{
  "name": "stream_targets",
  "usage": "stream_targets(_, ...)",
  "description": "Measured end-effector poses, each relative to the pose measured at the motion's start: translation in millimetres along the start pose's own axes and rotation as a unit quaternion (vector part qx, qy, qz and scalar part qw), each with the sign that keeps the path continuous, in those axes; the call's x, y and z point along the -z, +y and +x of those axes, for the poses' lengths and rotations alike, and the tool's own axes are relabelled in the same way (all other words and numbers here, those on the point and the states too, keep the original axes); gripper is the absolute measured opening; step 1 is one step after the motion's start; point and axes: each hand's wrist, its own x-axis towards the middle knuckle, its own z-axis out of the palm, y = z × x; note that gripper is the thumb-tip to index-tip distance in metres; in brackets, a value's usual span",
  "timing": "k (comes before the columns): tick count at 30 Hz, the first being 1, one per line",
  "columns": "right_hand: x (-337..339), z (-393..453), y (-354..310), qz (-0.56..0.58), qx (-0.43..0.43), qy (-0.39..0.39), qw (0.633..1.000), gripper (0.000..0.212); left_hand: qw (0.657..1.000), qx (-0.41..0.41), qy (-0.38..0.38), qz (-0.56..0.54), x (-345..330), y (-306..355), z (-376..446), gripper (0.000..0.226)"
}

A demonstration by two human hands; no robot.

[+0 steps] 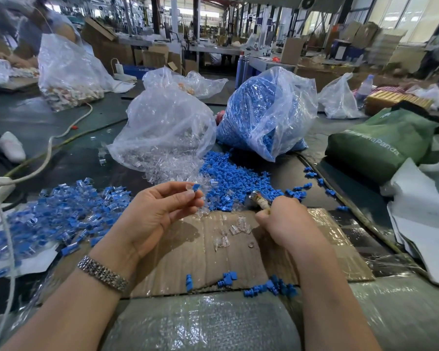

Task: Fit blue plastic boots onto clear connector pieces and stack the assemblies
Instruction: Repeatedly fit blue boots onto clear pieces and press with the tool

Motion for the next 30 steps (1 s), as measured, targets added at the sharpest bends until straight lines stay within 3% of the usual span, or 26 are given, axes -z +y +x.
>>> stream_targets(5,5,4,4,0.025,-0.015,0.000,1.000,0.027,1.000,-0.003,0.000,-0.020,1,1,2,0.017)
stream_targets(8,13,3,0,0.118,0.008,-0.001,0.993,0.024,1.000,-0.001,0.001,-0.026,3,1,3,0.017)
stream_targets(11,25,-4,-7,0.293,0.050,-0.023,0.954,0.028,1.000,-0.001,0.005,-0.030,5,2,4,0.019)
stream_targets(13,32,-11,-10,0.364,0.087,-0.105,0.921,0.031,0.999,-0.002,0.011,-0.043,6,2,5,0.019)
stream_targets(16,34,-22,-18,0.341,0.139,-0.215,0.904,0.035,0.998,-0.006,0.014,-0.060,8,2,7,0.021)
stream_targets(18,30,-26,-27,0.307,0.164,-0.242,0.906,0.037,0.998,-0.010,0.010,-0.064,7,1,7,0.022)
stream_targets(30,21,-37,-48,0.226,0.208,-0.235,0.922,0.035,0.999,-0.040,-0.006,0.006,4,-1,7,0.023)
